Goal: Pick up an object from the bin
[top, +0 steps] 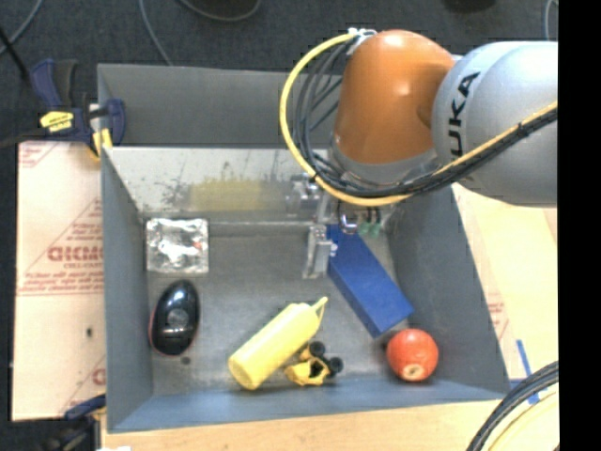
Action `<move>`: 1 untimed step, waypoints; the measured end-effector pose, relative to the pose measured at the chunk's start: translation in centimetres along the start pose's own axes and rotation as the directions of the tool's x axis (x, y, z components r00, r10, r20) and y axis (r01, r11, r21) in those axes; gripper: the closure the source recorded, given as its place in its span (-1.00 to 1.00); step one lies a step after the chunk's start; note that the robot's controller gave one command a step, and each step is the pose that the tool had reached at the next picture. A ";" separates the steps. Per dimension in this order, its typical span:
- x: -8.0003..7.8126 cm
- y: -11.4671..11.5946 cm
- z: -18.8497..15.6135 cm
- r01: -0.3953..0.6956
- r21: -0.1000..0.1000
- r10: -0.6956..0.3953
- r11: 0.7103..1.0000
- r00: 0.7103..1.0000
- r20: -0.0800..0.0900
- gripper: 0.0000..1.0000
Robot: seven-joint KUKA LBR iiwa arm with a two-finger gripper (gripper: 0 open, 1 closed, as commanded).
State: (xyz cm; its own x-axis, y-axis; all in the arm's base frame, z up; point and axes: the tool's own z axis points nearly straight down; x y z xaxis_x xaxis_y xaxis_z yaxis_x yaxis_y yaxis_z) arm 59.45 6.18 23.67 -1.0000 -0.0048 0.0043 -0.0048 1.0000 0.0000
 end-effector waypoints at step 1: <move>-0.1 0.0 -0.5 -0.001 -0.001 0.001 1.000 1.000 0.008 -1.00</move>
Offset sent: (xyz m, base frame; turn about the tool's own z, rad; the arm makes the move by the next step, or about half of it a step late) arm -0.0442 0.0350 -0.0810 -0.1793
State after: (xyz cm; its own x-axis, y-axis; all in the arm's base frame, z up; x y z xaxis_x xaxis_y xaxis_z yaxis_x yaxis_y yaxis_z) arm 59.59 6.17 24.16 -1.0000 -0.0036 -0.0041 -0.0036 1.0000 0.0008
